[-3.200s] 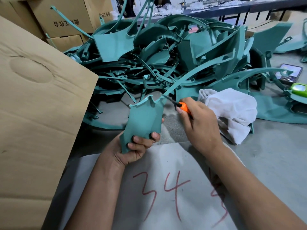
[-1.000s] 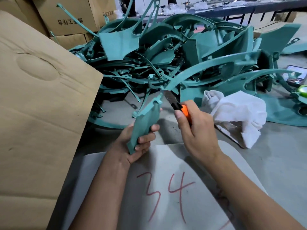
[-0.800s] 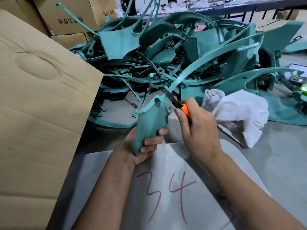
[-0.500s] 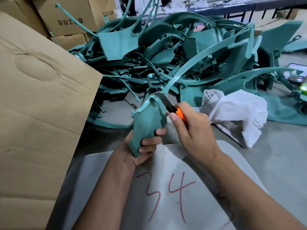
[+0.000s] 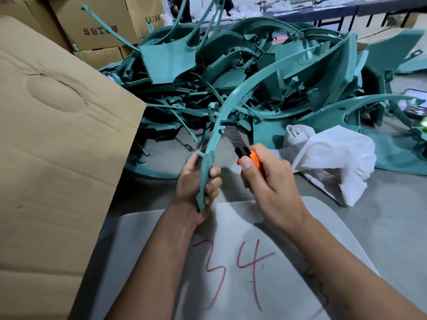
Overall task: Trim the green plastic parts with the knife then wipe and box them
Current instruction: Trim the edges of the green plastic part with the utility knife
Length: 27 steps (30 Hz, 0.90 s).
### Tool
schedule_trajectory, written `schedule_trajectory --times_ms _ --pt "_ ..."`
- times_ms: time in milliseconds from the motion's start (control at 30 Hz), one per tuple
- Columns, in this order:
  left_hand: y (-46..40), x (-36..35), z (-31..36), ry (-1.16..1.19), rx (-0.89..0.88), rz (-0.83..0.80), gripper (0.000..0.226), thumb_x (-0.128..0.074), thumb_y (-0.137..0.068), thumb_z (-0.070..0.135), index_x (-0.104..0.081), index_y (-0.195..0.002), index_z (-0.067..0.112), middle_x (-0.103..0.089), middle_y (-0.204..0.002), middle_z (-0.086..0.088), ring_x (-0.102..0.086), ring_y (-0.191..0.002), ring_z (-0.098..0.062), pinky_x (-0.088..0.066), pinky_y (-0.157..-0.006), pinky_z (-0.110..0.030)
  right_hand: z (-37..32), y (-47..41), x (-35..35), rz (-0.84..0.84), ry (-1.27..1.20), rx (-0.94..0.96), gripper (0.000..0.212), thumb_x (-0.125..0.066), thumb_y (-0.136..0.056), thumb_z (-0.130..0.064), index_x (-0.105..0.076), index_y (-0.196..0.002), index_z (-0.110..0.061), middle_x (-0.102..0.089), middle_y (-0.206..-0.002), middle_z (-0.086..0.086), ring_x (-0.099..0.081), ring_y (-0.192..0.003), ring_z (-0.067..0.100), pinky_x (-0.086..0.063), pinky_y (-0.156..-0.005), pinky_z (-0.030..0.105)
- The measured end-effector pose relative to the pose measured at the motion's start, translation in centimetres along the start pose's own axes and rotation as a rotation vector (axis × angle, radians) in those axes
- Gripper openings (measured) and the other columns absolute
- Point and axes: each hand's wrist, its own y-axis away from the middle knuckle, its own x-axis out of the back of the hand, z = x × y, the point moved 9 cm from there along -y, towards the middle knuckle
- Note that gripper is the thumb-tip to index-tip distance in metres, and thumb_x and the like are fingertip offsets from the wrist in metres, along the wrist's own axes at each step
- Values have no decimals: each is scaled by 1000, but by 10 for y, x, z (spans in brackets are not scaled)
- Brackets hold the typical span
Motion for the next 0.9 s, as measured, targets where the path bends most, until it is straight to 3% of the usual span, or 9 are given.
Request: schedule_trajectory --times_ms 133,200,300,433,600,733,833,900 --pt "-4 7 8 -17 -69 61 40 -27 -110 19 -43 -147 14 -42 -64 0 -31 -34 -4 -23 -26 -14 -6 -1 5 37 14 54 24 -46 -111 -23 -45 -88 -20 -50 -63 5 -47 -55 23 -38 -52 45" --pt "-3 9 9 -78 -78 93 44 -27 -110 17 -37 -152 13 -43 -63 0 -32 -34 -4 -22 -27 -13 -4 -1 2 25 69 53 22 -47 -112 -24 -48 -90 -18 -52 -65 2 -48 -57 20 -38 -53 40" --pt "-2 12 9 -104 -80 128 41 -27 -110 15 -42 -149 17 -45 -62 0 -33 -34 -4 -23 -28 -12 -2 0 -5 -13 136 68 22 -48 -111 -26 -51 -93 -14 -51 -66 -2 -50 -60 18 -37 -55 31" --pt "-2 16 8 -52 -66 157 42 -27 -110 15 -36 -151 13 -45 -62 -1 -33 -35 -5 -25 -28 -13 -3 0 -9 -71 149 102 25 -48 -109 -28 -48 -89 -14 -46 -64 -6 -48 -60 15 -31 -57 22" --pt "-1 21 14 -58 -164 231 48 -26 -101 -7 -47 -140 12 -49 -53 1 -36 -35 -5 -26 -29 -15 -7 -1 2 -79 145 170 25 -50 -108 -28 -53 -90 -11 -45 -63 -3 -47 -58 13 -33 -57 20" --pt "-1 30 14 -100 -185 339 45 -30 -99 -9 -53 -130 14 -53 -47 1 -41 -34 -6 -29 -31 -17 -4 0 6 1 255 163 25 -48 -108 -30 -56 -94 -12 -46 -67 -5 -45 -60 13 -37 -57 28" --pt "2 36 13 -127 -180 412 45 -33 -98 -9 -58 -127 14 -55 -58 -4 -43 -34 -6 -29 -32 -16 4 -1 4 11 365 110 27 -46 -108 -35 -55 -94 -14 -49 -68 -4 -47 -61 17 -41 -58 36" --pt "3 38 13 -134 -183 450 44 -33 -98 -9 -58 -126 15 -54 -66 -7 -44 -34 -6 -30 -32 -15 4 -1 2 3 394 117 28 -45 -108 -38 -55 -95 -16 -49 -69 -6 -47 -62 16 -39 -58 32"
